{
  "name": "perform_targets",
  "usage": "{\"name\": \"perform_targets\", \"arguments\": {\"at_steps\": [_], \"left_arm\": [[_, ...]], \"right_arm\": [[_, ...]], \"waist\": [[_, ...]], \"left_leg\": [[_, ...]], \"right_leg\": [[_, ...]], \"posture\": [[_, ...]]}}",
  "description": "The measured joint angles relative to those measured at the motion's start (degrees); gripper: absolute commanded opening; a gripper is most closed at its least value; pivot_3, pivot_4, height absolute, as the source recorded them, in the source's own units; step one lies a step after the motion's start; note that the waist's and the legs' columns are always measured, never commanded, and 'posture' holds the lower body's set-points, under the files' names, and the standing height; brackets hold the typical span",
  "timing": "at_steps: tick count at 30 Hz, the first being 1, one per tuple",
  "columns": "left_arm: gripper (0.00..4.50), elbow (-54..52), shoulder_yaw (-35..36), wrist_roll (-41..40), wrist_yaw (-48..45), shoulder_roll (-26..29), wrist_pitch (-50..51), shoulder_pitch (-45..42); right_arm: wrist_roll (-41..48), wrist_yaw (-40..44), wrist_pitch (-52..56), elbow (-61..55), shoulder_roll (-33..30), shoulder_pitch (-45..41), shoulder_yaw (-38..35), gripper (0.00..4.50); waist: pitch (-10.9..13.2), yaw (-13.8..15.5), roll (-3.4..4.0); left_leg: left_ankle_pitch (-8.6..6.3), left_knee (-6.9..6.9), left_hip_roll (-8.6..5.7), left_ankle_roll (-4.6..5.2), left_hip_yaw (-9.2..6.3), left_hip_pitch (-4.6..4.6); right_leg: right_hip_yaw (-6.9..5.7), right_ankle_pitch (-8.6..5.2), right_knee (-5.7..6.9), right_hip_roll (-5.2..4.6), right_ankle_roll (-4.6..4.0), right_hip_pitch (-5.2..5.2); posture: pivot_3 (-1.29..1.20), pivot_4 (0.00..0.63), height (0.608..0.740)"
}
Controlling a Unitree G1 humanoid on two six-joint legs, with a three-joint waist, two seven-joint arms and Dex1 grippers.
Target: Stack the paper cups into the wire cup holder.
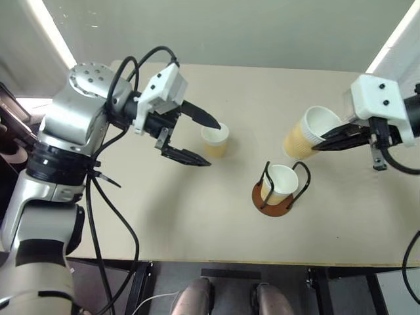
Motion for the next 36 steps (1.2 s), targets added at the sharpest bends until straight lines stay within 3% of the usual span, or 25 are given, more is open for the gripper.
{"name": "perform_targets", "arguments": {"at_steps": [6,12,24,36], "left_arm": [[4.50,1.78,-1.47,-0.17,0.00,-0.94,-1.96,-0.02],[4.50,2.14,-1.94,-0.69,0.00,-0.88,-2.80,-0.02],[4.50,1.72,-1.99,-1.84,0.00,-0.13,-2.28,-0.04],[4.50,1.72,-2.15,-1.82,0.00,-0.24,-2.16,-0.09]], "right_arm": [[3.06,-1.89,3.99,-5.98,2.68,0.20,3.03,0.01],[2.70,-2.44,2.33,-5.98,0.41,3.66,4.15,0.01],[3.99,-1.60,2.32,-4.28,-2.57,1.78,4.09,0.01],[1.61,-1.67,-3.13,-7.12,-2.36,6.54,6.78,0.01]], "waist": [[0.00,0.06,0.00],[0.00,-0.01,0.00],[0.00,-0.08,0.00],[0.00,-0.16,0.00]], "left_leg": [[0.01,0.01,0.00,-0.01,-0.07,0.00],[0.01,-0.03,0.01,-0.01,-0.07,0.00],[0.01,-0.03,0.00,-0.01,-0.07,-0.01],[0.01,-0.04,0.01,-0.01,-0.07,0.00]], "right_leg": [[-0.04,-0.01,0.01,0.00,-0.02,-0.03],[-0.03,-0.01,0.01,0.00,-0.02,-0.04],[-0.03,-0.01,0.00,0.00,-0.02,-0.03],[-0.02,-0.01,0.01,0.00,-0.02,-0.04]], "posture": [[0.00,0.150,0.740],[0.00,0.150,0.740],[0.00,0.150,0.740],[0.00,0.150,0.740]]}}
